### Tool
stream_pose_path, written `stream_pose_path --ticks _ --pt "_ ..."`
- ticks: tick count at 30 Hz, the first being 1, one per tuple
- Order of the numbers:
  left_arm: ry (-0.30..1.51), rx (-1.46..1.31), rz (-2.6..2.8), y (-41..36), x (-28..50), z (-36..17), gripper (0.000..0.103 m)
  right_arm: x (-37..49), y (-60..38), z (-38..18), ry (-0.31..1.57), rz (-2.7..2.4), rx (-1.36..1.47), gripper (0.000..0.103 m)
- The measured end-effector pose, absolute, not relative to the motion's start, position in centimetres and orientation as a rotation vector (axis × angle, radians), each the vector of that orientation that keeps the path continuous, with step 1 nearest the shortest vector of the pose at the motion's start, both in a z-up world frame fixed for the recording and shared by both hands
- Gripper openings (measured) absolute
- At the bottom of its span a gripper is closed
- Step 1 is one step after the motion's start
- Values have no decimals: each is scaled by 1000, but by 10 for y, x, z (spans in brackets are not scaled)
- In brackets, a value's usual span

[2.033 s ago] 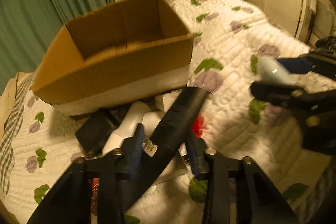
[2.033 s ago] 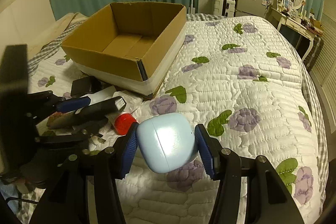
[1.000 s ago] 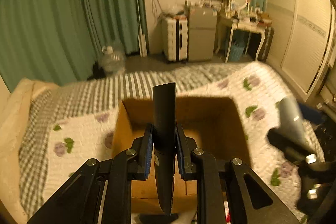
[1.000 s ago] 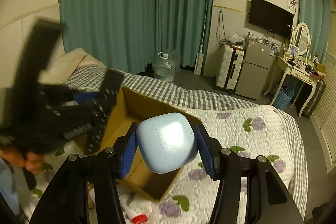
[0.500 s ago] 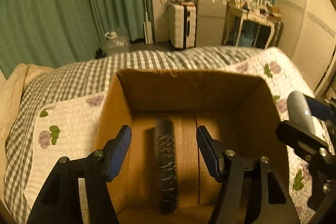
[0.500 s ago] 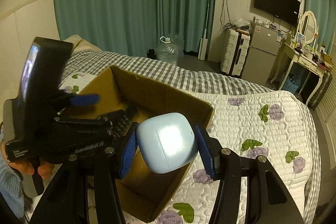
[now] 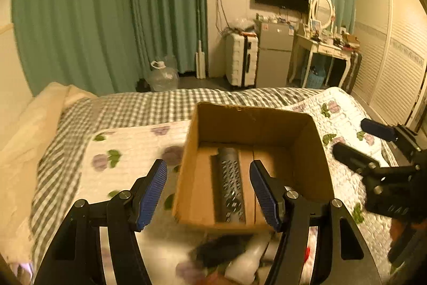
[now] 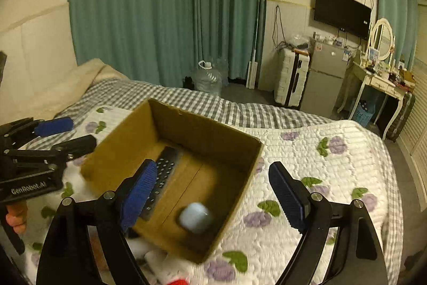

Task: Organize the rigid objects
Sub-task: 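Grasp a white charger with the right tool while the left tool grasps the pink rose-patterned case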

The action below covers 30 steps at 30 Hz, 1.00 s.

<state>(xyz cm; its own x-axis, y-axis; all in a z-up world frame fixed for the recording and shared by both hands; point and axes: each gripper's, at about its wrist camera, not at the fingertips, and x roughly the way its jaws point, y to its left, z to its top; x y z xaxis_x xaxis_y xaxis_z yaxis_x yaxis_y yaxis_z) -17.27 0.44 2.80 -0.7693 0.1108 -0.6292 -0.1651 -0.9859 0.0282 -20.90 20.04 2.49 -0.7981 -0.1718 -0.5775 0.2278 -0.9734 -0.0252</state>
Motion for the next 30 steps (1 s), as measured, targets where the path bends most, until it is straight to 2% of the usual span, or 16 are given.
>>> stream_pose_path --ticks 5,15,19,22,24,26,28,30 --pt "90 -987 2886 -14 -126 20 70 -166 195 18 193 -2763 908 86" --pt "11 -1252 2798 -23 -89 -66 70 -129 154 -70 208 -2557 1157 86" --pt "16 -1300 2797 -33 -84 -78 70 -132 130 -106 250 -2470 1243 86" --pt "-29 -1306 2791 -39 -85 -81 70 -138 125 -127 233 -2418 1313 81" --pt "-29 -1313 2782 -39 -85 -83 70 -146 125 -135 197 -2399 1344 74" --pt "-8 -1328 2776 -38 -86 -88 70 -151 125 -141 149 -2379 1364 73" --pt "12 -1342 2774 -37 -87 -91 70 -152 125 -144 151 -2393 1373 65" --pt "24 -1348 2773 -36 -88 -92 70 -149 129 -141 144 -2395 1363 64"
